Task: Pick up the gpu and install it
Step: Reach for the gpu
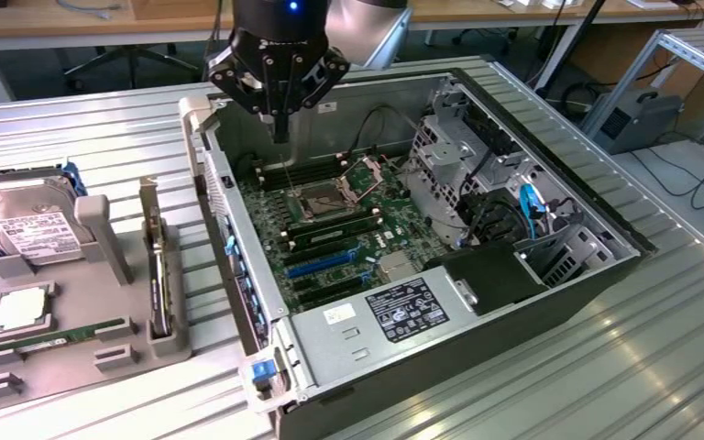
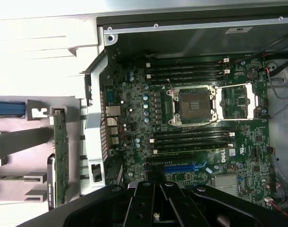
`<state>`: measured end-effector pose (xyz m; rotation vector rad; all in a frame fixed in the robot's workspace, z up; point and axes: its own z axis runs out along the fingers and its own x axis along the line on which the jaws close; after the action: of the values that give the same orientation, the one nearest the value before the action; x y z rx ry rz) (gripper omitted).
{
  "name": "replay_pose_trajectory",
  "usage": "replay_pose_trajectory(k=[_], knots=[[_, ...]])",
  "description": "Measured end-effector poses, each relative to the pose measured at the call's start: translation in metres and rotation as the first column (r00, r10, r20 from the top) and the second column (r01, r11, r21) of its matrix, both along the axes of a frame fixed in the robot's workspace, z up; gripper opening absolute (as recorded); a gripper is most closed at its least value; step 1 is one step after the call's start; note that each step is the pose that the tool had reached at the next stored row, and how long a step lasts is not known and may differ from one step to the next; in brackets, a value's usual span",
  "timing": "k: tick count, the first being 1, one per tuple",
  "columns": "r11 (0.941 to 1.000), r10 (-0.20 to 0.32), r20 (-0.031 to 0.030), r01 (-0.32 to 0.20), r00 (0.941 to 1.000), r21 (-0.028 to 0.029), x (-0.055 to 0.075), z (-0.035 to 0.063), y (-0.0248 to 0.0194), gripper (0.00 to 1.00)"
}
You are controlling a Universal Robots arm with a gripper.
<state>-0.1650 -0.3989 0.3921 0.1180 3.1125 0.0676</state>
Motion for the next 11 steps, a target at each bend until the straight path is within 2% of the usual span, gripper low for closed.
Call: replay_pose_trajectory(k=[11], knots=[[1.0000,-0.002,0.0000,0.002,1.0000,0.0000,-0.0086,-0.0001,0.0000,0.11]])
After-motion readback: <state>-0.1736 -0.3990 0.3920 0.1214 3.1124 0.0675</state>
